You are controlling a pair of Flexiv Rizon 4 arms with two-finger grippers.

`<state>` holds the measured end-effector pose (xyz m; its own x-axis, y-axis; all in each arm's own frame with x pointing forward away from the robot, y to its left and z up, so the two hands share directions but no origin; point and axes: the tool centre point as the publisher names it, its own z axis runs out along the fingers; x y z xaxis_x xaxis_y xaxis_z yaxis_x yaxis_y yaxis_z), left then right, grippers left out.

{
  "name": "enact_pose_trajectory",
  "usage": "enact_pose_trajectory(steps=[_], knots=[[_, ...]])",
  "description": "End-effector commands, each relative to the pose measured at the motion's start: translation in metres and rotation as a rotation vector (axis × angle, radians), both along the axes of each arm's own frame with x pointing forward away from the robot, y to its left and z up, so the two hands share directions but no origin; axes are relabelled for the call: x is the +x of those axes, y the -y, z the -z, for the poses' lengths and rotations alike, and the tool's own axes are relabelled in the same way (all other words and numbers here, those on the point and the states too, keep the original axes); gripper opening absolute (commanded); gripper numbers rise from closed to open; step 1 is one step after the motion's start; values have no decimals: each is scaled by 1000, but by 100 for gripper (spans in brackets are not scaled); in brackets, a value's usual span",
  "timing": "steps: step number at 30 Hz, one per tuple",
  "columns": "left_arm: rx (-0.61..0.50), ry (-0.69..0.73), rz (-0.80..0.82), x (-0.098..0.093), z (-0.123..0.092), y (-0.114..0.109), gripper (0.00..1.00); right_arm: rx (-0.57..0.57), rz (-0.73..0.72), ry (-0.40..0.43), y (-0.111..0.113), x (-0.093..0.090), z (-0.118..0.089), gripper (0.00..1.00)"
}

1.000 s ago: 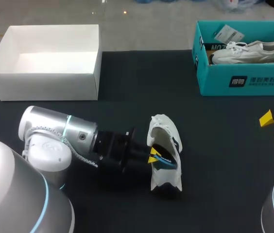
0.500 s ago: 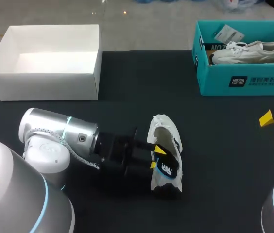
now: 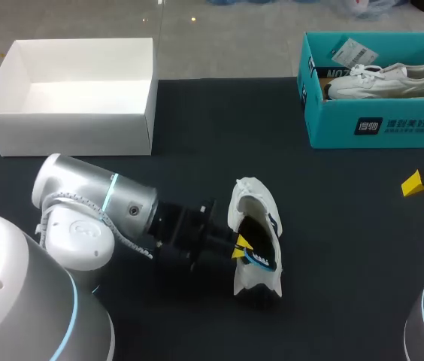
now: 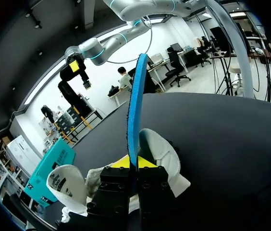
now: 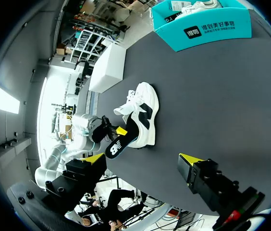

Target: Take the shoe out of the shoebox, open the shoe tongue, remove and reinsert the insole, then place the shoe into the shoebox

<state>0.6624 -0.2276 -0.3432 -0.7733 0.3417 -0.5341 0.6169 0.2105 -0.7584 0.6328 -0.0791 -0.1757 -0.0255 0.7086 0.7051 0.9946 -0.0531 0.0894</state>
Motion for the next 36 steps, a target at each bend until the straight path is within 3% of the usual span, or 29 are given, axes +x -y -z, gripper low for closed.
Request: enact_pose_trajectory(steps=[1, 14, 18, 19, 20, 21, 25, 28, 29, 36], knots=[[24, -7, -18, 6, 6, 3, 0, -1, 54, 52, 0, -9, -1, 100], [65, -54, -101, 16, 16, -1, 0, -1, 54, 52, 0, -9, -1, 100], [40, -53, -93, 11, 8, 0, 0, -1, 54, 52, 0, -9, -1, 100], [21, -51, -92, 10, 4, 0, 24, -1, 54, 52, 0, -9, -1, 100], [4, -51, -87, 8, -1, 0, 38, -1, 54, 52, 0, -9, -1, 100], [-4, -47, -85, 6, -4, 0, 39, -1, 54, 52, 0, -9, -1, 100], [-4, -36, -76, 1, -12, 0, 31, -1, 54, 52, 0, -9, -1, 100], [0, -31, -66, 1, -12, 2, 12, -1, 54, 52, 0, -9, -1, 100], [1, -32, -62, 1, -11, 4, 0, -1, 54, 52, 0, -9, -1, 100], [44, -11, -40, 8, 1, 10, 0, -1, 54, 52, 0, -9, -1, 100]])
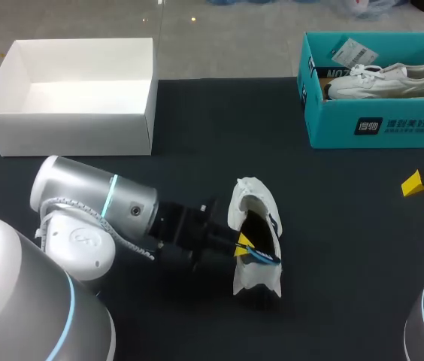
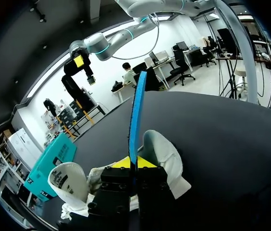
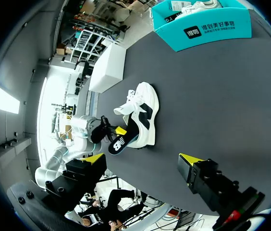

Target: Take the shoe out of the shoebox, open the shoe tongue, remove and reinsert the insole, then place the shoe into the shoebox

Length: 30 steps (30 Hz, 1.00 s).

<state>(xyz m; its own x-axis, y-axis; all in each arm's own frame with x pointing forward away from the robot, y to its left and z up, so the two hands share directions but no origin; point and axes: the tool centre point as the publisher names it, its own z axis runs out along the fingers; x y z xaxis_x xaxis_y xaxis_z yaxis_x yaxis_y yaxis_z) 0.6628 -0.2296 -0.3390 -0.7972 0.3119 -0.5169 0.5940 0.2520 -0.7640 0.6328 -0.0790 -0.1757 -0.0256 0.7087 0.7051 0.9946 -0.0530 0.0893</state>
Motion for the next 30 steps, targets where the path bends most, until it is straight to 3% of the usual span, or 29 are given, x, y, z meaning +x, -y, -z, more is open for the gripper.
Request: enact_pose_trajectory(steps=[1, 7, 18, 24, 25, 26, 28, 30], knots=[[44, 7, 8, 10, 9, 8, 0, -1, 54, 52, 0, -9, -1, 100], [56, 8, -7, 20, 20, 5, 0, -1, 54, 52, 0, -9, -1, 100], [40, 32, -83, 37, 23, -2, 0, -1, 54, 52, 0, -9, -1, 100], [0, 18, -69, 31, 15, 3, 0, -1, 54, 52, 0, -9, -1, 100], [-2, 21, -61, 28, 12, 3, 20, -1, 54, 52, 0, -9, -1, 100], [-17, 21, -54, 24, 7, 4, 48, -1, 54, 52, 0, -9, -1, 100], [-17, 28, -53, 20, 0, 3, 68, -1, 54, 52, 0, -9, -1, 100], [-16, 38, -47, 17, -5, 2, 67, -1, 54, 52, 0, -9, -1, 100]])
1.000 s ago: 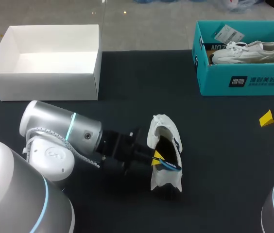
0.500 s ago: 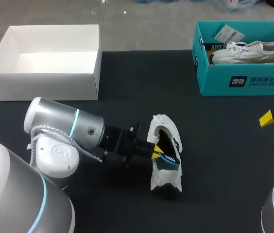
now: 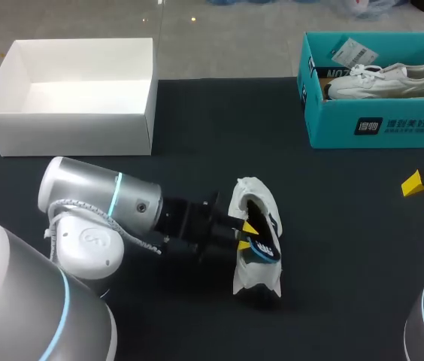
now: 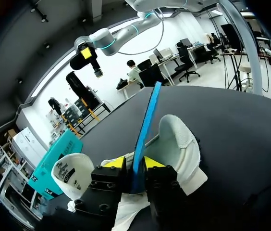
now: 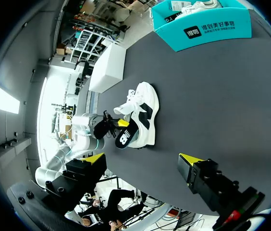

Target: Take the shoe out of the shoebox, open the shoe tongue, remove and reinsert the insole, then place the shoe into the shoebox

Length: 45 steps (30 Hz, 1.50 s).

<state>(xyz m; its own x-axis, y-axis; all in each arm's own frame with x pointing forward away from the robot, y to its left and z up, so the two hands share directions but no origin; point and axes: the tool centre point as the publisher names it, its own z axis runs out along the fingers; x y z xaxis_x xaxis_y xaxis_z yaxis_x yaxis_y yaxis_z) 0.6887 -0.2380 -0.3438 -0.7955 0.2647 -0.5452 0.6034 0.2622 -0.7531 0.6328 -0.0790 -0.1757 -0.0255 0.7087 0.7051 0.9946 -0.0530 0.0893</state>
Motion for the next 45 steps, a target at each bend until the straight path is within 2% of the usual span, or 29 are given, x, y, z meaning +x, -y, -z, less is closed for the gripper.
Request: enact_pose_trajectory(steps=[1, 2, 3, 5, 8, 9, 21, 28, 34, 35, 36, 38, 41, 45], knots=[[8, 15, 0, -10, -12, -7, 61, -1, 54, 52, 0, -9, -1, 100], [10, 21, 4, -12, -15, -7, 50, -1, 54, 52, 0, -9, -1, 100], [14, 25, 9, -14, -16, -7, 48, -1, 54, 52, 0, -9, -1, 100], [24, 21, 19, -16, -17, -6, 37, -1, 54, 52, 0, -9, -1, 100], [44, 19, 29, -17, -13, -4, 13, -1, 54, 52, 0, -9, -1, 100], [49, 16, 35, -17, -10, -3, 0, -1, 54, 52, 0, -9, -1, 100], [151, 38, 46, -1, 15, -2, 0, -1, 54, 52, 0, -9, -1, 100], [177, 57, 9, 10, 17, -10, 0, -1, 54, 52, 0, -9, -1, 100], [158, 56, 32, 3, 10, -2, 0, -1, 54, 52, 0, -9, -1, 100], [157, 59, 37, 0, 8, -1, 10, -1, 54, 52, 0, -9, -1, 100], [155, 60, 41, -2, 5, 0, 33, -1, 54, 52, 0, -9, -1, 100], [145, 65, 45, -5, 0, 0, 46, -1, 54, 52, 0, -9, -1, 100], [144, 72, 55, -9, -5, 2, 47, -1, 54, 52, 0, -9, -1, 100], [155, 80, 74, -13, -7, 5, 42, -1, 54, 52, 0, -9, -1, 100]])
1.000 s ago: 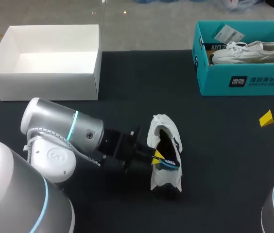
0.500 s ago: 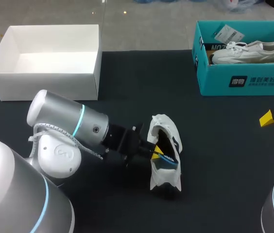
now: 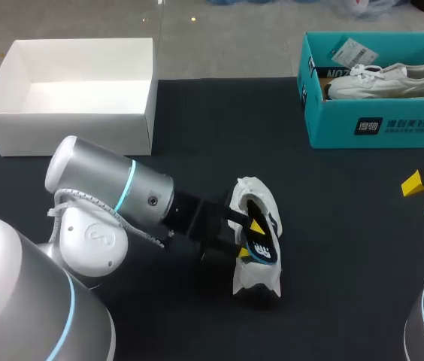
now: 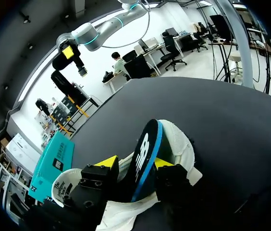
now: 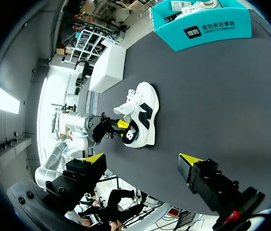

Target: Take the shoe out of the shoebox, open the shoe tongue, remove and reinsert the insole, then place the shoe into the shoebox

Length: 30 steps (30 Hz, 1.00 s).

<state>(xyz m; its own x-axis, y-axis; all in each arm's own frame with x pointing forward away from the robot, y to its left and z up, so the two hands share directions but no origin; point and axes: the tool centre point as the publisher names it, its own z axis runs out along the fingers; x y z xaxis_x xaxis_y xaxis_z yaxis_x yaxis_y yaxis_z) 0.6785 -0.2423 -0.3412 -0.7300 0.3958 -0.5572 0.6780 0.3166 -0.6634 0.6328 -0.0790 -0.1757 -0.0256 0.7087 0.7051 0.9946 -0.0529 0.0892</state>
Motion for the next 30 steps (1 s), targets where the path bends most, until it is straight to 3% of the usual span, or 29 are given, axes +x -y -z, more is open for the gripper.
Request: enact_pose_trajectory(steps=[1, 3, 4, 5, 24, 28, 29, 30], knots=[[12, 2, 7, -4, -5, 1, 35, -1, 54, 52, 0, -9, -1, 100], [13, -1, 14, -6, -4, 3, 17, -1, 54, 52, 0, -9, -1, 100], [16, -7, 18, -5, -1, 3, 2, -1, 54, 52, 0, -9, -1, 100], [38, -7, 20, -5, 2, 3, 0, -1, 54, 52, 0, -9, -1, 100], [155, 6, 8, 25, 28, -5, 0, -1, 54, 52, 0, -9, -1, 100], [85, -21, 9, 17, 21, -1, 0, -1, 54, 52, 0, -9, -1, 100], [71, -24, 6, 14, 17, -1, 13, -1, 54, 52, 0, -9, -1, 100], [57, -21, 4, 12, 14, -1, 35, -1, 54, 52, 0, -9, -1, 100]])
